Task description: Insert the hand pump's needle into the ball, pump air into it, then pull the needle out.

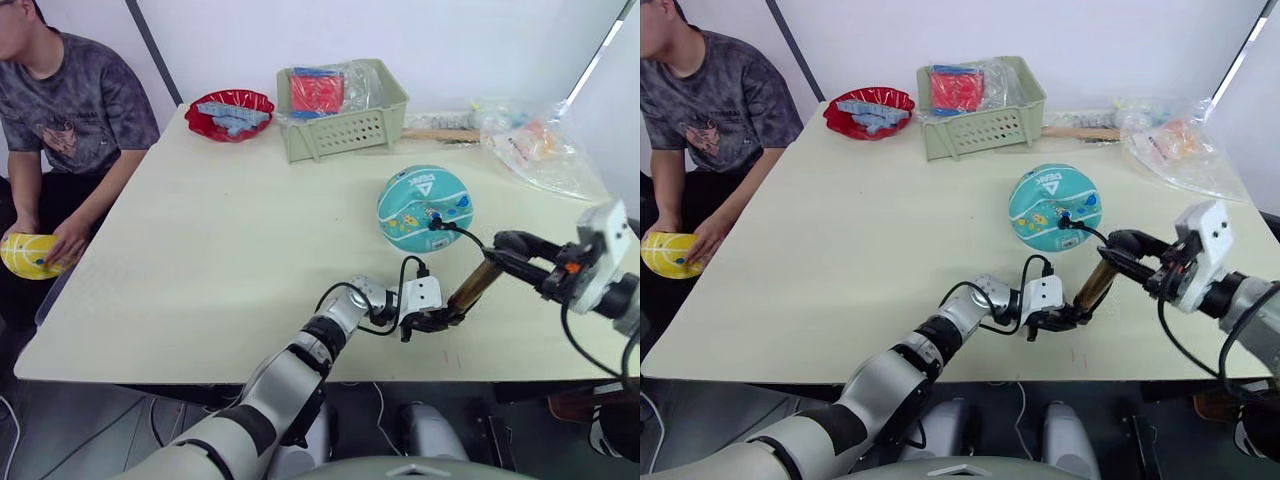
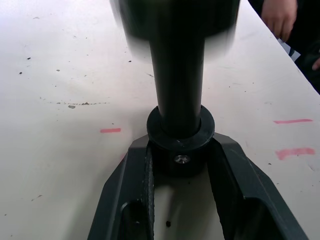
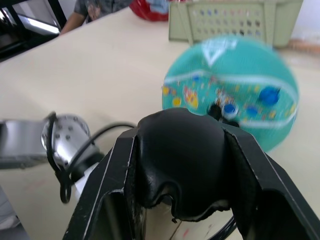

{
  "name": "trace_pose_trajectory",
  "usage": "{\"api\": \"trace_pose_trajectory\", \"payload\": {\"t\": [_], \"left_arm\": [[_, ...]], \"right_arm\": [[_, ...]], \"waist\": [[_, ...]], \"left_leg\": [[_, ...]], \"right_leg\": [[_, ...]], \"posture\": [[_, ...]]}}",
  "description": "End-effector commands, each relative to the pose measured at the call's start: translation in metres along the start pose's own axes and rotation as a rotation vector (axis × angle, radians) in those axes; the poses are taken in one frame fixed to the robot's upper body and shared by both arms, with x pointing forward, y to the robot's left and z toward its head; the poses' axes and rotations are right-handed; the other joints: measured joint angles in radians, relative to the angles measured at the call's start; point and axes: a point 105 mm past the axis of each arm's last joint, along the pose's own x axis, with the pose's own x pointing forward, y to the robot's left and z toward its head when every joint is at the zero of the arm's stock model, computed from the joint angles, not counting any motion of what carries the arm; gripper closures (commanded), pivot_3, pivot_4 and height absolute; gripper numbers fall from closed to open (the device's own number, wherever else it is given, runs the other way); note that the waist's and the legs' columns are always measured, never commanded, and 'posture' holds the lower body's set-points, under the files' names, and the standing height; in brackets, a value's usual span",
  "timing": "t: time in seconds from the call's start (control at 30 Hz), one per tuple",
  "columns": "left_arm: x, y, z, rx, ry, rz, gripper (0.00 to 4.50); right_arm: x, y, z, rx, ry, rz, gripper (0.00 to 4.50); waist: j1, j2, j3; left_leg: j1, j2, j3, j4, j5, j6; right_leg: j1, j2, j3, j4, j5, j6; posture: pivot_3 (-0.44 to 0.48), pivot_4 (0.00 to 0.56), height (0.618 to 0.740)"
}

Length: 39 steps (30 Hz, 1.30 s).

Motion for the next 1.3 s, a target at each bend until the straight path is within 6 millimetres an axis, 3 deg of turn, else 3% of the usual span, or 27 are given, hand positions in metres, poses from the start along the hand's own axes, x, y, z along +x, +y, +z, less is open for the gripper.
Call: {"api": "trace_pose_trajectory", "payload": {"t": [0.03, 0.17, 0.3, 0.37, 0.5, 0.67, 0.93, 1.13, 1.2, 1.3], "left_arm": [[0.001, -0.025, -0.04, -0.065, 0.141, -0.084, 3.4], [0.001, -0.024, -0.04, -0.069, 0.14, -0.078, 3.4], [0.001, -0.023, -0.04, -0.074, 0.142, -0.077, 3.4], [0.001, -0.023, -0.04, -0.077, 0.143, -0.077, 3.4], [0.002, -0.024, -0.039, -0.078, 0.142, -0.078, 3.4], [0.004, -0.025, -0.038, -0.076, 0.139, -0.082, 3.4], [0.005, -0.025, -0.037, -0.074, 0.138, -0.081, 3.4], [0.005, -0.025, -0.036, -0.069, 0.139, -0.086, 3.4], [0.005, -0.025, -0.036, -0.069, 0.14, -0.087, 3.4], [0.005, -0.024, -0.036, -0.067, 0.141, -0.087, 3.4]], "right_arm": [[-0.021, 0.0, 0.069, -0.097, -0.167, 0.005, 2.78], [-0.029, 0.001, 0.09, -0.079, -0.22, 0.019, 2.78], [-0.03, 0.001, 0.088, -0.062, -0.187, 0.017, 2.78], [-0.025, 0.003, 0.069, -0.049, -0.118, 0.015, 2.78], [-0.008, 0.004, 0.008, -0.035, 0.044, -0.011, 2.78], [0.0, 0.006, -0.047, 0.037, 0.079, -0.029, 2.78], [0.003, 0.005, -0.109, 0.057, 0.154, -0.084, 2.78], [0.01, 0.01, -0.133, 0.044, 0.173, -0.1, 2.78], [0.01, 0.009, -0.133, 0.039, 0.171, -0.102, 2.78], [0.008, 0.005, -0.117, 0.006, 0.139, -0.105, 2.78]], "waist": [[0.0, 0.001, 0.0], [0.001, 0.002, 0.0], [0.001, 0.003, 0.0], [0.001, 0.003, 0.0], [0.001, -0.001, -0.004], [-0.001, -0.005, -0.011], [0.0, -0.005, -0.015], [-0.002, -0.003, -0.015], [-0.001, -0.004, -0.016], [-0.001, -0.004, -0.015]], "left_leg": [[0.0, 0.0, -0.001, 0.0, 0.0, 0.0], [-0.006, -0.001, -0.002, 0.0, 0.0, 0.0], [-0.011, -0.002, -0.005, 0.001, 0.0, 0.0], [-0.012, -0.002, -0.006, 0.001, 0.0, 0.0], [-0.012, -0.002, -0.009, 0.0, 0.0, 0.0], [-0.009, -0.002, -0.013, 0.001, 0.0, 0.0], [-0.006, -0.002, -0.021, 0.002, 0.001, -0.002], [0.004, -0.002, -0.022, 0.0, 0.001, -0.002], [0.006, -0.001, -0.023, 0.0, 0.001, -0.002], [0.006, -0.001, -0.024, 0.0, 0.001, -0.002]], "right_leg": [[0.0, 0.0, -0.001, 0.0, 0.0, 0.0], [-0.003, -0.002, -0.003, -0.002, 0.001, 0.002], [-0.007, -0.01, -0.006, -0.002, 0.003, 0.004], [-0.007, -0.01, -0.007, -0.002, 0.003, 0.004], [-0.006, -0.011, -0.011, -0.002, 0.003, 0.004], [-0.002, -0.01, -0.015, -0.002, 0.002, 0.001], [0.004, -0.006, -0.022, -0.002, 0.0, -0.003], [0.013, -0.005, -0.023, -0.002, -0.001, -0.006], [0.015, -0.003, -0.024, -0.002, -0.001, -0.006], [0.015, -0.002, -0.025, -0.002, -0.001, -0.006]], "posture": [[0.0, 0.15, 0.738], [0.0, 0.15, 0.738], [0.0, 0.15, 0.738], [0.0, 0.15, 0.738], [0.0, 0.15, 0.738], [0.0, 0.15, 0.738], [0.0, 0.15, 0.738], [0.0, 0.15, 0.738], [0.0, 0.15, 0.738], [0.0, 0.15, 0.738]]}}
